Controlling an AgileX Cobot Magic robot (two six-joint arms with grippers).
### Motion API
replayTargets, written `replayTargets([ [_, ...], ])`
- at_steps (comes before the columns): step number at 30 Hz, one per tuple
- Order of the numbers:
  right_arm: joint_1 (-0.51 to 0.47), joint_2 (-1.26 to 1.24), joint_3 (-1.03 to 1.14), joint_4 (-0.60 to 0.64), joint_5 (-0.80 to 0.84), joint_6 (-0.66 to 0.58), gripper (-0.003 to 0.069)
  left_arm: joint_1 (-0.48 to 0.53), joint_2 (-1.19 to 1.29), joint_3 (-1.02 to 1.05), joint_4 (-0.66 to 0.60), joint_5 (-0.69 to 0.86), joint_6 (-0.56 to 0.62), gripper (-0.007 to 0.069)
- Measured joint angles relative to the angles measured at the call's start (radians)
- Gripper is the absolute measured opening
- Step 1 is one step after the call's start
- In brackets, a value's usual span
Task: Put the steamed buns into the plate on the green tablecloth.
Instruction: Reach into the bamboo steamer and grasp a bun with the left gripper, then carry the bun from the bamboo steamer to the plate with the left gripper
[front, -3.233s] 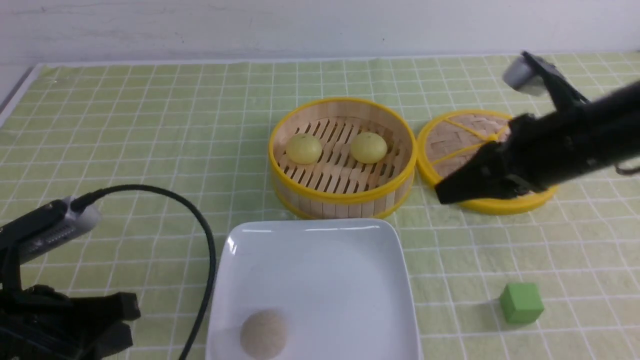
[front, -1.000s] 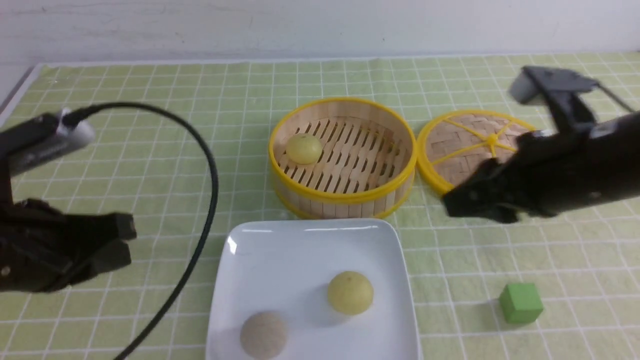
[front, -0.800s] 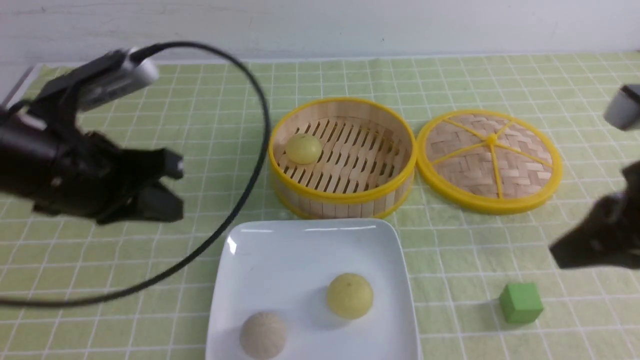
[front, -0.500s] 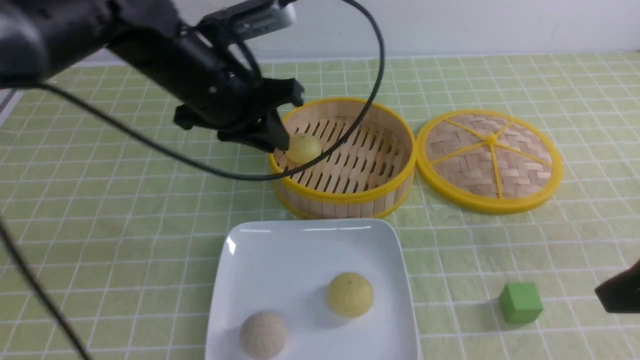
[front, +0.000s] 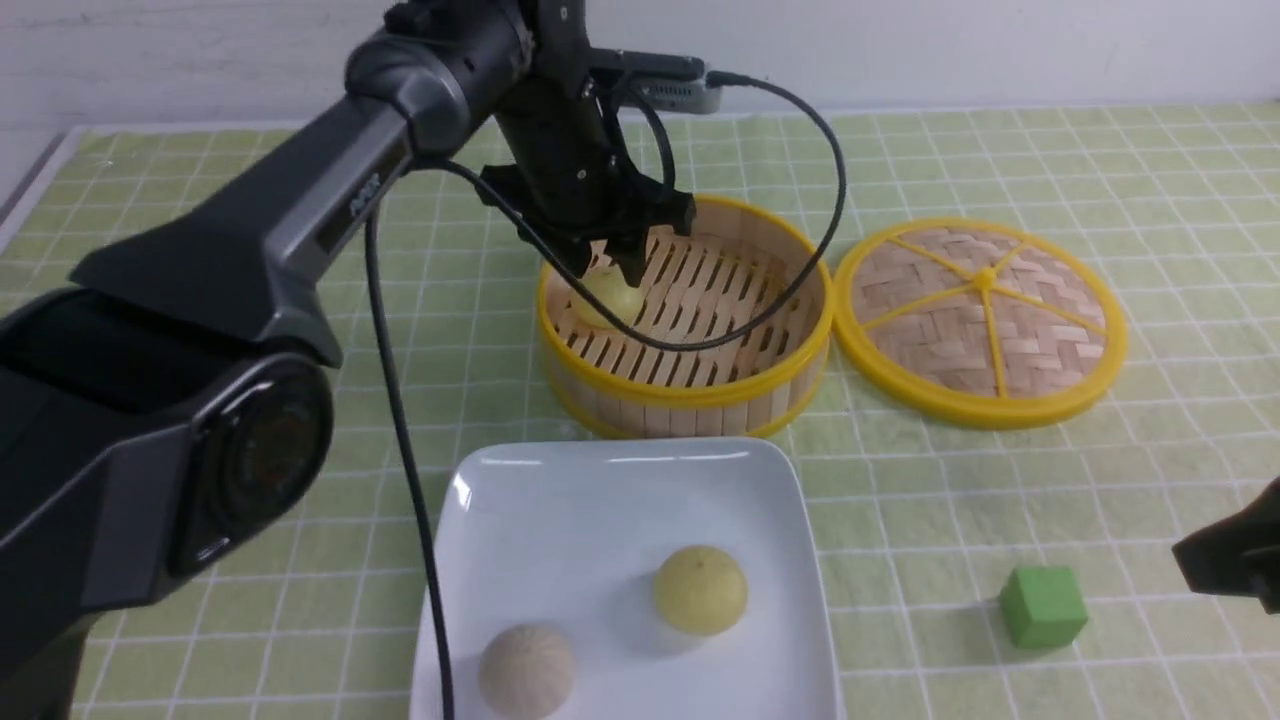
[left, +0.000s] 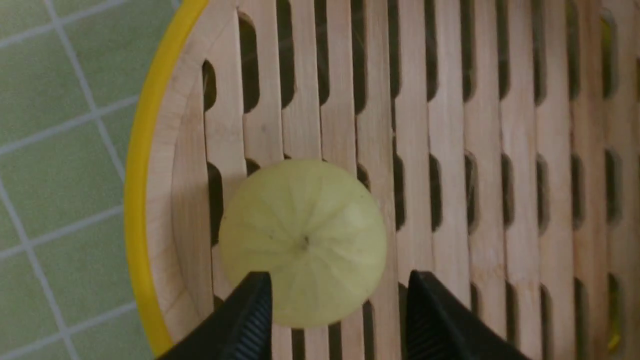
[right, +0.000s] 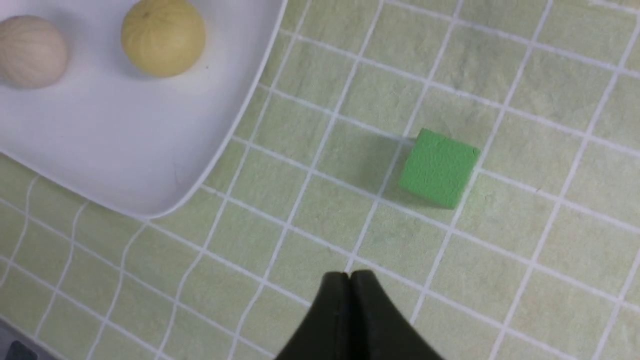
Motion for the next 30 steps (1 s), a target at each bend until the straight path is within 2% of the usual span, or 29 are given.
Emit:
replayTargets([
  [5,0.000,0.000,0.000,0.000,0.002,0.000,-0.0005,0.000,0.049,-0.004,0.040,-0.010,-0.003,0.0314],
  [7,0.000,0.000,0.000,0.000,0.004,0.000,-0.0002,0.000,0.056,-0.008,0.052,-0.011,-0.042,0.0233],
  [8,0.000,0.000,0.000,0.000,0.004,0.000,-0.0002,0.000,0.056,-0.008,0.053,-0.010,-0.054,0.0223],
  [9,0.000,0.000,0.000,0.001,0.004,0.000,-0.0001,-0.001,0.056,-0.013,0.054,-0.001,-0.092,0.0132],
  [11,0.000,0.000,0.000,0.001,0.004,0.000,0.0001,-0.001,0.052,-0.030,0.055,0.020,-0.116,0.0052],
  [13,0.000,0.000,0.000,0.001,0.004,0.000,0.0001,-0.002,0.036,-0.057,0.058,0.037,-0.121,0.0024],
  [21,0.000,0.001,0.000,0.001,0.006,0.001,0.0005,-0.009,-0.232,-0.046,0.040,0.039,-0.090,0.0021],
  [25,0.000,0.001,0.000,0.000,0.015,0.002,0.0010,-0.011,-0.504,0.283,0.020,0.038,-0.085,0.0021],
  [26,0.000,0.001,0.000,0.000,0.015,0.003,0.0011,-0.011,-0.513,0.325,0.016,0.038,-0.085,0.0021],
  [27,0.000,0.001,0.000,0.000,0.015,0.003,0.0013,-0.011,-0.575,0.475,-0.003,0.039,-0.085,0.0021],
  [30,0.000,0.001,0.000,0.001,0.015,0.003,0.0016,-0.011,-0.621,0.759,-0.047,0.024,-0.085,0.0022],
])
